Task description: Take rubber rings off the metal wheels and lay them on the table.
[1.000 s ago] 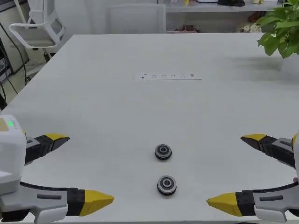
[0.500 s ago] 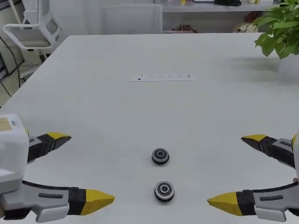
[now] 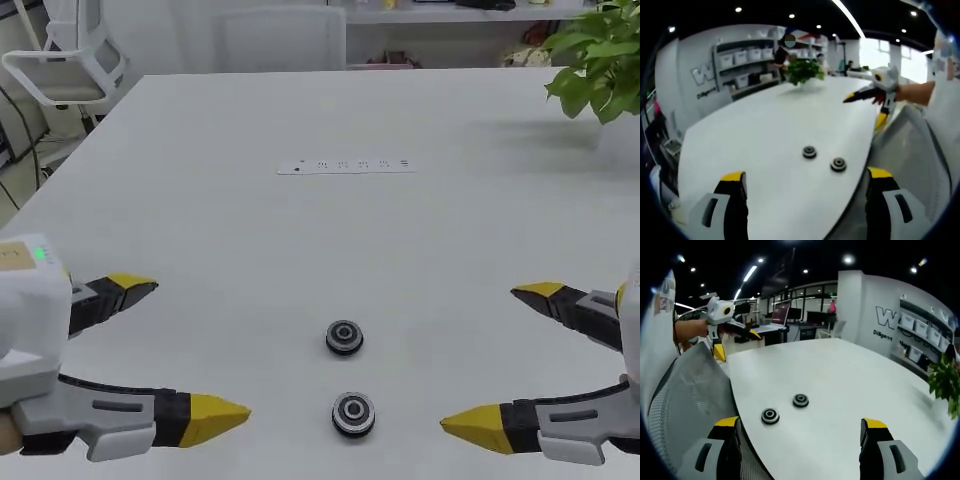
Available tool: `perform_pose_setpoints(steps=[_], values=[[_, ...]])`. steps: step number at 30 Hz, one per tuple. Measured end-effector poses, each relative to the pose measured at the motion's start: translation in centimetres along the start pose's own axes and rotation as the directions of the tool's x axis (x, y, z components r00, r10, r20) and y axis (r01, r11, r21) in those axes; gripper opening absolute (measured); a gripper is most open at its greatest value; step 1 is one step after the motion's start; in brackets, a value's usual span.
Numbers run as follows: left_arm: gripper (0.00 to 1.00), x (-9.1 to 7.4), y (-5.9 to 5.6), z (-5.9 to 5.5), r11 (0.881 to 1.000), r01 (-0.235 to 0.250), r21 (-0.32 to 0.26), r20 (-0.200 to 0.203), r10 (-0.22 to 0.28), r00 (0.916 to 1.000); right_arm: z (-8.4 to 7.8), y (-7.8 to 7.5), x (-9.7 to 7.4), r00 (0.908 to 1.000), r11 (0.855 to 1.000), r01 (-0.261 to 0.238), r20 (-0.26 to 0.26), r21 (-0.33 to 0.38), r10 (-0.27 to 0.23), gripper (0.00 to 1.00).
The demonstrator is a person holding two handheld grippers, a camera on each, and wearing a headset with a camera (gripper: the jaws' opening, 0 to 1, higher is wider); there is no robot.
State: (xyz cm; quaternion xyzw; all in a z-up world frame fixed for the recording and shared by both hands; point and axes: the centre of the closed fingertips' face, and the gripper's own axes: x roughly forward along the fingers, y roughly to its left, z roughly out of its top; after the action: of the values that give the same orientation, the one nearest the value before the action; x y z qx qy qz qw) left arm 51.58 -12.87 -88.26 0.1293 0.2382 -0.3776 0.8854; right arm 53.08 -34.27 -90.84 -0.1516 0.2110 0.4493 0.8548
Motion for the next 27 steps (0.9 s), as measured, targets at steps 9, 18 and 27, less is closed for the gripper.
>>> perform_pose_setpoints(steps=[9, 18, 27], values=[[0.99, 0.5, 0.3, 0.2, 1.0, 0.007, 0.013, 0.011, -0.008, 0.9999, 0.0, -0.4, 0.7, 1.0, 1.0, -0.005, -0.002, -0.01, 0.005, 0.99], [0.97, 1.4, 0.5, 0.5, 0.999, 0.02, 0.037, 0.011, -0.021, 0.9997, 0.3, -0.3, 1.4, 0.9997, 1.0, -0.022, 0.012, -0.013, 0.022, 0.99], [0.96, 2.5, -0.2, 1.1, 0.996, 0.051, 0.07, 0.012, -0.052, 0.9986, 0.2, 0.1, 2.1, 0.9978, 0.998, -0.063, 0.021, 0.0, 0.063, 0.99]])
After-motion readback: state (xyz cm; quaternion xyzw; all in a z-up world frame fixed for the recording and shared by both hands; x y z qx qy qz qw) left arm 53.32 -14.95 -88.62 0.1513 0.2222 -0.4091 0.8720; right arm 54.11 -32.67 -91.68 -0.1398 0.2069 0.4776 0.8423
